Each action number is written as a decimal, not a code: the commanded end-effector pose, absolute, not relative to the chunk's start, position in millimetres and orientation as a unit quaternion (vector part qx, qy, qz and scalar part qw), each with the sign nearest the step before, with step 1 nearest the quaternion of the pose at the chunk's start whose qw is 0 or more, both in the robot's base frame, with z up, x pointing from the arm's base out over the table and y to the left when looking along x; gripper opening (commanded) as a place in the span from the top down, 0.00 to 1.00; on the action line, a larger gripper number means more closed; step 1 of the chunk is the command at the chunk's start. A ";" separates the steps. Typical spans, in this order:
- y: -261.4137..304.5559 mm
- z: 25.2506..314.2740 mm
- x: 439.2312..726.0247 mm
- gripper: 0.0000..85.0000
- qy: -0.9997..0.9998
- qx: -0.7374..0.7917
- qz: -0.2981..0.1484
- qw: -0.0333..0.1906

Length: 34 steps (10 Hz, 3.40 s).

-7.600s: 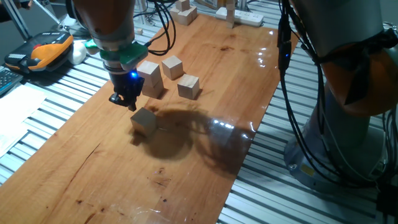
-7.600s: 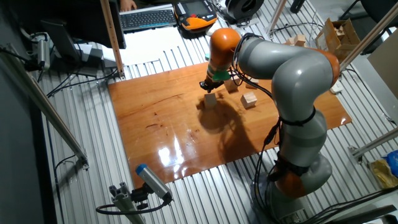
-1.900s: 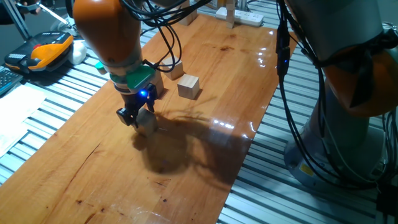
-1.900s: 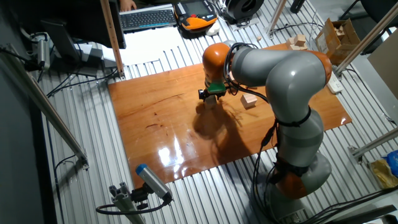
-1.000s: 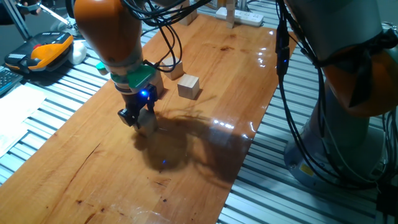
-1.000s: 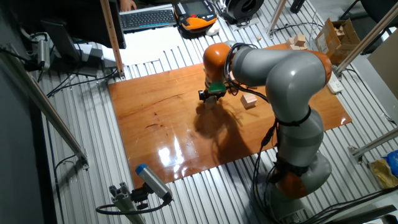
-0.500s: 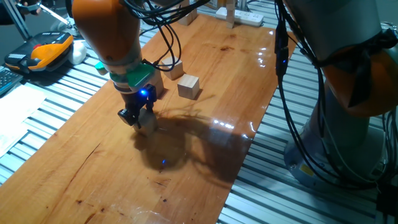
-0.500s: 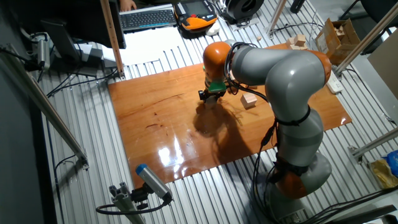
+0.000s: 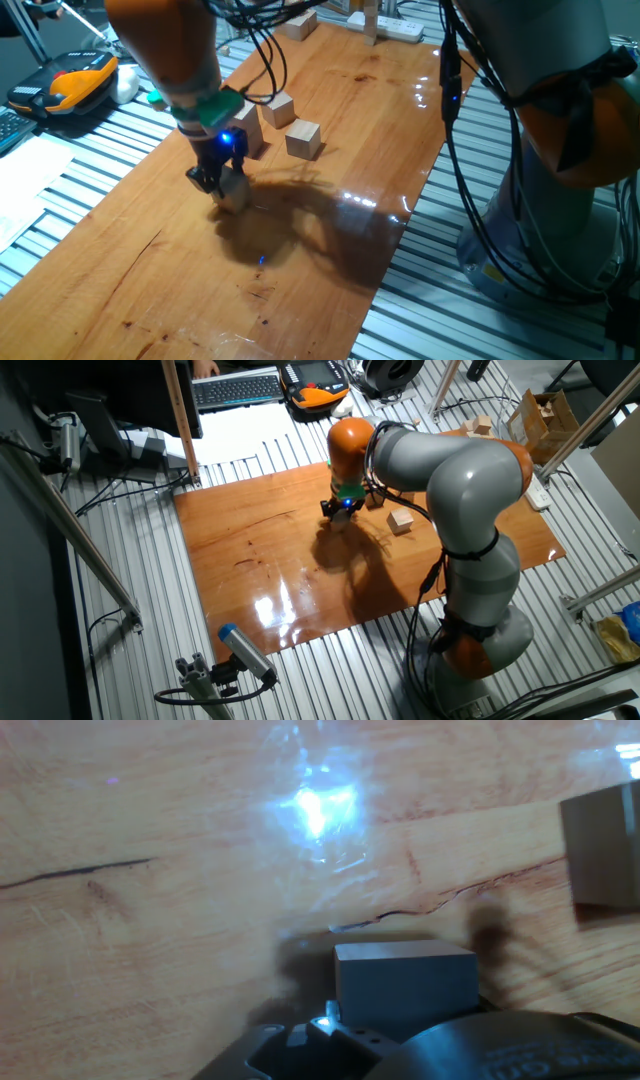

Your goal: Stack the blocks in a vertical line of five

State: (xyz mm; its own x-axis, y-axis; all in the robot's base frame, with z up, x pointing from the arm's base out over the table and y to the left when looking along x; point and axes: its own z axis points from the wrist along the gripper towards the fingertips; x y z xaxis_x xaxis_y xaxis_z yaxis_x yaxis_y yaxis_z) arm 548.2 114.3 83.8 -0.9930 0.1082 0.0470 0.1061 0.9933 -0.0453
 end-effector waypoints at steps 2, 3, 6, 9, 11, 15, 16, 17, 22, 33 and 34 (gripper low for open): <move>110.6 95.8 555.2 1.00 -0.998 -0.050 0.028 0.029; 109.3 102.7 558.1 1.00 -0.998 -0.053 0.026 0.027; 103.4 124.5 567.7 1.00 -0.998 -0.057 0.019 0.025; 87.3 139.1 577.6 1.00 -0.998 -0.041 -0.020 0.033; 77.2 149.4 583.5 1.00 -0.997 -0.061 -0.040 0.023; 68.7 159.0 584.4 1.00 -0.995 -0.082 -0.055 0.006; 68.5 160.7 581.9 1.00 -0.996 -0.085 -0.040 -0.006; 68.4 162.1 580.0 1.00 -0.995 -0.097 -0.030 -0.015; 52.4 174.3 576.4 1.00 -0.996 -0.072 -0.045 -0.001; 27.9 189.1 570.4 1.00 -1.000 -0.017 -0.025 0.004; 24.7 190.2 570.9 1.00 -1.000 -0.009 -0.019 0.003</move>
